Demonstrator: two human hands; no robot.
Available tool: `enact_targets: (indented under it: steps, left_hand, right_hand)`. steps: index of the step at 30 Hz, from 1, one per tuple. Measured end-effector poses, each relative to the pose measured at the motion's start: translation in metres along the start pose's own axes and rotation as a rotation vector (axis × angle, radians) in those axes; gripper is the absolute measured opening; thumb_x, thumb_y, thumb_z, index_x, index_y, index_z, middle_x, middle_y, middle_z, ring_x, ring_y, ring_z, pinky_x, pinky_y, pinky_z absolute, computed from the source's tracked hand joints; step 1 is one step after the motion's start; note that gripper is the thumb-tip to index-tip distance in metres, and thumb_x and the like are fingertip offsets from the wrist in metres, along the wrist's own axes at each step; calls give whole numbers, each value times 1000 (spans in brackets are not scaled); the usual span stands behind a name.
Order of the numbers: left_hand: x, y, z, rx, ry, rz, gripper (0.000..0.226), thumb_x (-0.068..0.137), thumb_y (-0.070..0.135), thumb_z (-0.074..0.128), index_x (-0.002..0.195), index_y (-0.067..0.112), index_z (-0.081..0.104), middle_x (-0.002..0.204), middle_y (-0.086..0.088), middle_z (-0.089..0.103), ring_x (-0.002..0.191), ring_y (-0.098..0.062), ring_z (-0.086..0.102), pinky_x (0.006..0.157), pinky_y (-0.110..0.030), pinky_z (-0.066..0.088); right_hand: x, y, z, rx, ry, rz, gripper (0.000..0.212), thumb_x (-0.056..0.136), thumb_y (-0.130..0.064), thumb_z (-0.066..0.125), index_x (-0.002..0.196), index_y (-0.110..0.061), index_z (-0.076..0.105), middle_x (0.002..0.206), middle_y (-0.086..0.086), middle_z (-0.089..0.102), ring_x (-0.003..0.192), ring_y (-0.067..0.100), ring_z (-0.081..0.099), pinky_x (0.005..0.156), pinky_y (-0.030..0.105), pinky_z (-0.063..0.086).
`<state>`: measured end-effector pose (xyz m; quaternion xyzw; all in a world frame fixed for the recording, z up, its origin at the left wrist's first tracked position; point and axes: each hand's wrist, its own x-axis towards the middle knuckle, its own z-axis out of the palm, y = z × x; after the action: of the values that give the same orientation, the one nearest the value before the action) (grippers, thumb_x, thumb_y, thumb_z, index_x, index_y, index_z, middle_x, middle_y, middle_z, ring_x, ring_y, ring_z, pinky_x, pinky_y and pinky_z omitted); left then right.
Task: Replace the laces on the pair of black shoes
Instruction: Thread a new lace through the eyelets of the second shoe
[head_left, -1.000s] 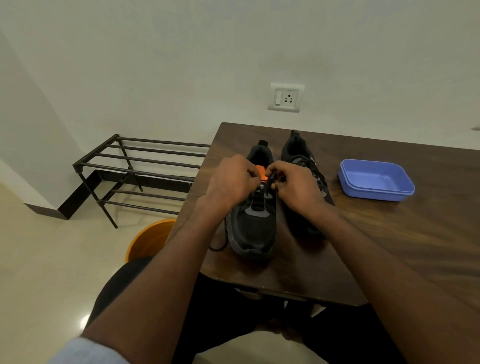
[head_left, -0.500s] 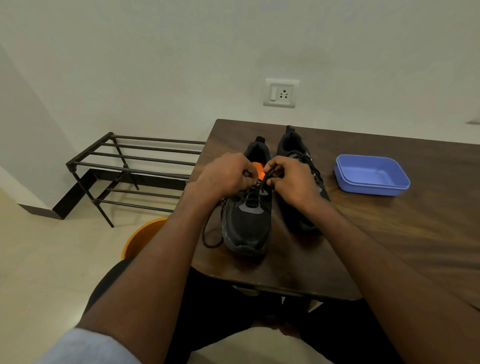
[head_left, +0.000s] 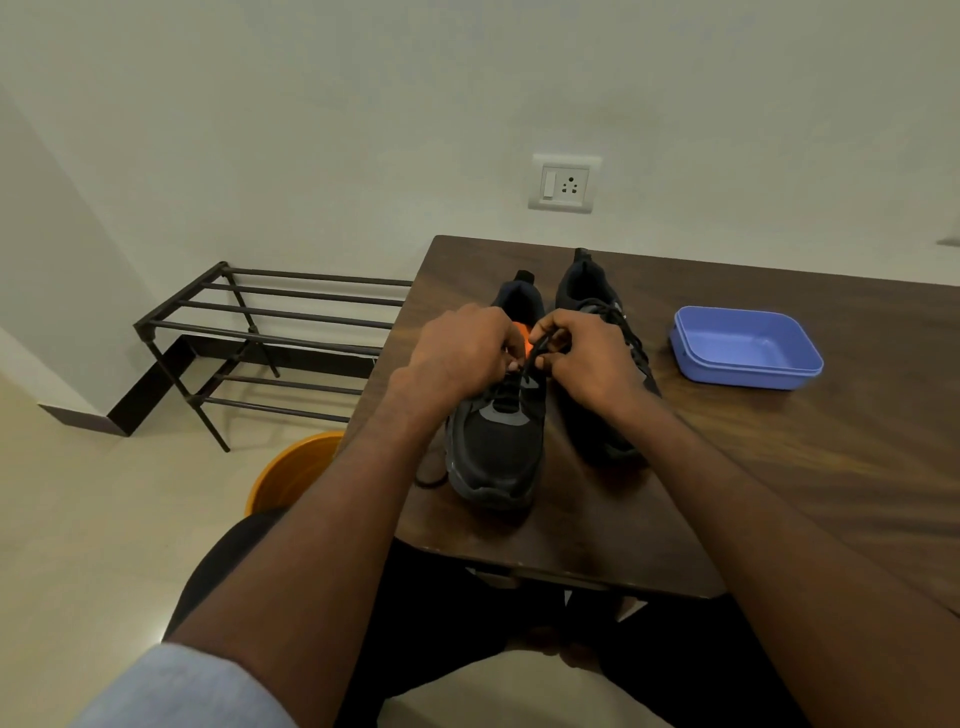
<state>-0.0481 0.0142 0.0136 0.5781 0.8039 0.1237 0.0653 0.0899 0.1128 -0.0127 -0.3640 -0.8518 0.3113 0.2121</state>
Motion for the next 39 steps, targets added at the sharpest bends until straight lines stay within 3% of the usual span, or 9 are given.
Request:
enact_targets:
  steps: [5, 13, 19, 23, 29, 32, 35, 37, 39]
  left_hand:
    - [-2, 11, 9, 107, 99, -65, 9, 94, 27, 69, 103, 26, 72, 94, 0, 64, 79, -18, 58, 70, -36, 47]
    - [0, 3, 12, -126, 30, -111, 8, 93, 30, 72, 96, 34, 79, 96, 7, 72, 87, -15, 66, 79, -41, 59]
    - [-2, 10, 19, -118, 170, -160, 10, 98, 29, 67, 89, 28, 72, 89, 5, 66, 80, -13, 62, 69, -34, 54]
    - [-1, 12, 25, -104, 211, -155, 11, 95, 22, 68, 85, 20, 68, 101, -2, 58, 95, -19, 57, 83, -40, 56]
    - [1, 9, 22, -300, 69, -171, 22, 94, 11, 65, 75, 20, 69, 113, -6, 60, 105, -20, 57, 95, -46, 53]
    - [-1, 4, 15, -214, 45, -153, 22, 94, 12, 64, 87, 30, 73, 114, 2, 50, 115, -18, 48, 107, -48, 39]
    - [-2, -1, 9, -60, 48, -122, 31, 96, 14, 63, 113, 38, 71, 112, 3, 38, 119, -21, 40, 111, -52, 27]
    - [-1, -7, 7, -107, 57, -109, 33, 96, 13, 63, 114, 39, 71, 113, 3, 43, 117, -20, 47, 111, -50, 34]
    - [0, -11, 4, -171, 38, -90, 32, 96, 8, 64, 111, 34, 73, 119, 1, 49, 113, -19, 53, 99, -39, 46]
  right_hand:
    - [0, -2, 1, -24, -2, -3, 30, 89, -7, 76, 99, -34, 66, 97, -6, 70, 91, 9, 66, 88, 36, 57]
    - [-1, -5, 0, -32, 7, 18, 31, 87, -9, 78, 96, -35, 66, 91, -8, 70, 89, 9, 67, 88, 38, 58]
    - [-6, -8, 2, 6, 37, 49, 27, 90, -7, 75, 105, -29, 70, 97, -5, 69, 94, 12, 66, 88, 35, 57]
    - [-7, -10, 5, 30, 63, 84, 30, 89, -4, 71, 97, -33, 67, 86, -3, 71, 85, 14, 68, 85, 42, 58]
    - [-9, -12, 2, 53, 75, 133, 34, 90, -1, 67, 94, -35, 67, 79, -2, 71, 77, 13, 68, 76, 35, 58]
    - [-7, -13, 2, 136, 53, 205, 33, 90, -4, 69, 100, -35, 66, 92, 2, 74, 85, 15, 71, 79, 36, 59]
    - [-11, -17, 0, 157, -2, 260, 11, 87, -19, 81, 93, -24, 72, 92, -1, 74, 89, 12, 70, 83, 35, 59]
    - [-16, -20, 0, 112, -46, 238, 9, 87, -23, 81, 81, -22, 76, 87, -3, 74, 88, 10, 69, 85, 35, 59]
    - [-18, -22, 2, 78, -42, 225, 11, 90, -23, 78, 79, -24, 75, 86, -5, 73, 88, 8, 69, 86, 36, 59]
